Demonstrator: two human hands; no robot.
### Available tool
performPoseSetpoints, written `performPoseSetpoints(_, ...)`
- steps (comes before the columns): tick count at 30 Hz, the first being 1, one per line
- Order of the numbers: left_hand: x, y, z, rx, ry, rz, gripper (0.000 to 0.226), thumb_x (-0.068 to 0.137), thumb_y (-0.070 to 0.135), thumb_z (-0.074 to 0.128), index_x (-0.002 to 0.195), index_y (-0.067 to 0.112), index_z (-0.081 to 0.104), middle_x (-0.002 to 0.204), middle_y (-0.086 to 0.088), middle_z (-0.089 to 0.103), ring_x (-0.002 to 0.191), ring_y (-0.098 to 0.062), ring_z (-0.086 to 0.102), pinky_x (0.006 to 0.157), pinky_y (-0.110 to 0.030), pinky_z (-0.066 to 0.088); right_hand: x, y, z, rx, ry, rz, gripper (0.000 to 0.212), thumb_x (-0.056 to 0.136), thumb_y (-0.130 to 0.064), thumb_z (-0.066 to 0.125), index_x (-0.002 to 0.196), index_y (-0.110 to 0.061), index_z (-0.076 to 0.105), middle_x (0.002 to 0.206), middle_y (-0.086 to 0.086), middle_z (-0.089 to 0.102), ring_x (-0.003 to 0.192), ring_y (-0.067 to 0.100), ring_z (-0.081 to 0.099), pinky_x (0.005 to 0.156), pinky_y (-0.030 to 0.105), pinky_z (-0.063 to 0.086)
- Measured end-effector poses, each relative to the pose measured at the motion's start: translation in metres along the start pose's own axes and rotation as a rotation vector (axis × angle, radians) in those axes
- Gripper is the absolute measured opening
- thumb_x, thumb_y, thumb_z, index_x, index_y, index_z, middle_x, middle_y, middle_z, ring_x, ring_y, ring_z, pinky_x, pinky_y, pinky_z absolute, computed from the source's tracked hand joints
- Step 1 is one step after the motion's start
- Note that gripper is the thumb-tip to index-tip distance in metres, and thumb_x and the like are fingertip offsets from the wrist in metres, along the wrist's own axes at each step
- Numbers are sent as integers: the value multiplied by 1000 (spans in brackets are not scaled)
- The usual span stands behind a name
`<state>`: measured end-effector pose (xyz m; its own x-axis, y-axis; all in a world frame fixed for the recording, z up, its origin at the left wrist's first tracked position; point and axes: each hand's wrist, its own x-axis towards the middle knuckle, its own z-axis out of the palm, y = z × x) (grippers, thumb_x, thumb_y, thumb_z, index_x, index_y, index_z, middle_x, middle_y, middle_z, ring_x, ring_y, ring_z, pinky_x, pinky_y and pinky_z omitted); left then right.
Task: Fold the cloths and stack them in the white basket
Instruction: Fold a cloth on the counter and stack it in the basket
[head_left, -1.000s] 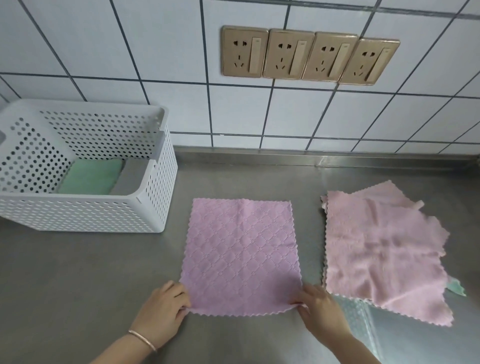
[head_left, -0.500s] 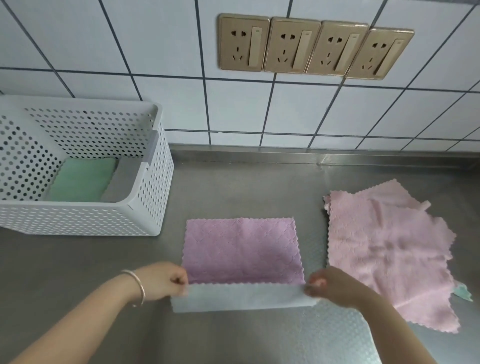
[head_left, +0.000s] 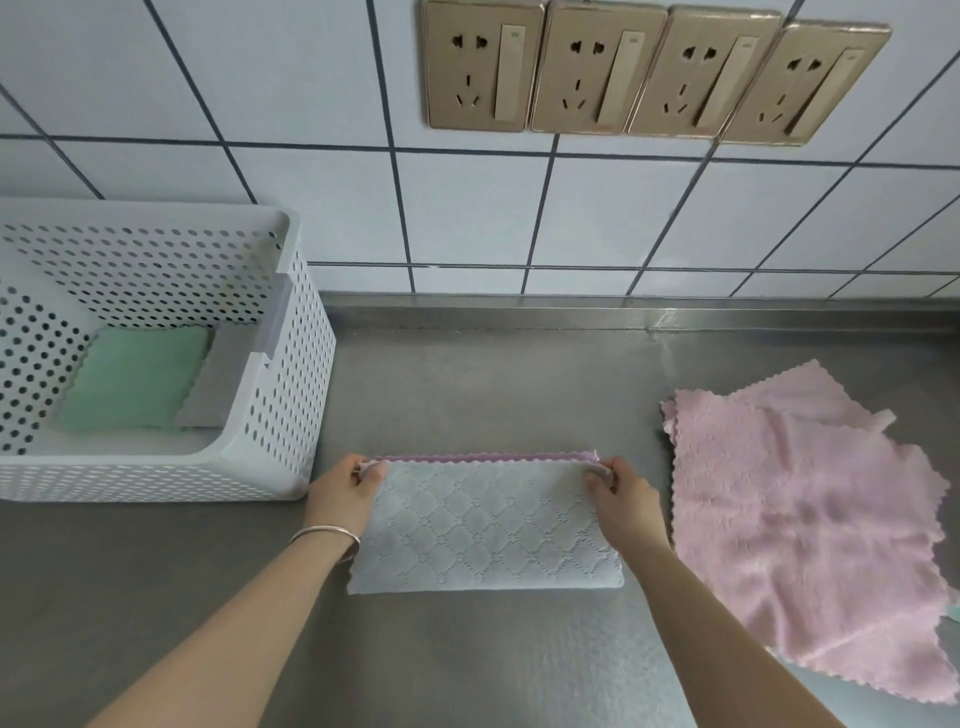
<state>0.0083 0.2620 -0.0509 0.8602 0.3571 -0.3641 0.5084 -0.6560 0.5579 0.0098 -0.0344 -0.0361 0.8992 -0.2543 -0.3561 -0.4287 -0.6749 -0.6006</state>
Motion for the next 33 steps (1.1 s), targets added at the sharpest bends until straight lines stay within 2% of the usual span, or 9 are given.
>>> performPoseSetpoints(4,10,-1,5,78,9,15,33,93,35,48,97,5,60,79,-11,58,77,-27,54,65,-28,31,12,1,5,-47,-6,0,16,94,-27,48,81,-18,49,64,2,53,67,26,51,55,30,33)
performPoseSetpoints(8,16,-1,11,71,43,1,35,93,36,48,105,5,60,92,-18,65,87,-32,59,68,-28,35,24,1,8,-79,-8,34,16,93,-24,49,80,-18,46,72,5,53,73,27,50,60,31,35)
performPoseSetpoints(12,18,-2,16,107,92,15,36,92,37,49,106,5,60,95,-21,67,91,-36,61,70,-32,40,31,0,11,-121,-22,67,14,94,-27,49,89,-15,54,82,11,60,86,32,58,64,32,37)
performPoseSetpoints(17,22,-2,19,180,119,15,37,92,41,48,103,8,59,93,-19,68,88,-36,62,68,-34,45,32,-2,15,-167,-4,98,22,93,-28,50,104,-10,57,100,17,66,95,35,59,71,33,41)
performPoseSetpoints(23,4,9,15,205,126,-83,45,83,55,52,106,16,53,96,-12,66,84,-32,60,66,-31,42,11,1,12,-28,131,135,45,88,-35,59,121,-10,43,117,10,59,99,29,59,75,32,44)
performPoseSetpoints(26,-18,6,21,190,212,73,64,69,55,70,117,14,54,112,-12,60,99,-35,56,79,-38,44,-13,11,15,-70,144,198,51,84,-39,60,122,-9,43,115,7,57,101,26,56,83,39,48)
performPoseSetpoints(27,-25,3,26,234,245,158,71,66,58,68,119,12,54,117,-15,57,103,-36,53,84,-42,44,-21,15,17,-89,138,223,51,83,-39,61,121,-9,44,114,6,57,101,26,55,86,41,47)
performPoseSetpoints(30,-44,3,41,424,174,312,79,67,66,42,130,19,45,136,-15,43,124,-36,40,99,-52,37,-42,24,21,-154,120,272,54,80,-40,63,120,-10,44,117,4,53,108,24,50,92,38,43)
performPoseSetpoints(33,-55,3,59,565,25,446,69,78,65,31,133,26,45,144,-8,40,135,-31,27,109,-55,18,-52,27,24,-241,90,316,54,80,-46,61,119,-12,46,118,4,53,111,23,49,94,35,42)
